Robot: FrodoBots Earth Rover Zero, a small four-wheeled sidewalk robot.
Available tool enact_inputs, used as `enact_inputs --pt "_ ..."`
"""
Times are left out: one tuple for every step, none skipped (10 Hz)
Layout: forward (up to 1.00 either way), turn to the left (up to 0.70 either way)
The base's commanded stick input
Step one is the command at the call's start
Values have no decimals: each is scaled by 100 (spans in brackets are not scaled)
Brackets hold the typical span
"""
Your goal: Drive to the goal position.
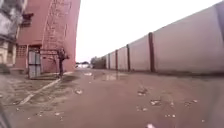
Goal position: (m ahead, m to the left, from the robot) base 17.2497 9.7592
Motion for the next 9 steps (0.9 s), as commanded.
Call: enact_inputs --pt "45 27" --pt "45 27" --pt "45 27" --pt "45 27" --pt "45 27" --pt "45 27" --pt "45 27" --pt "45 27" --pt "45 27"
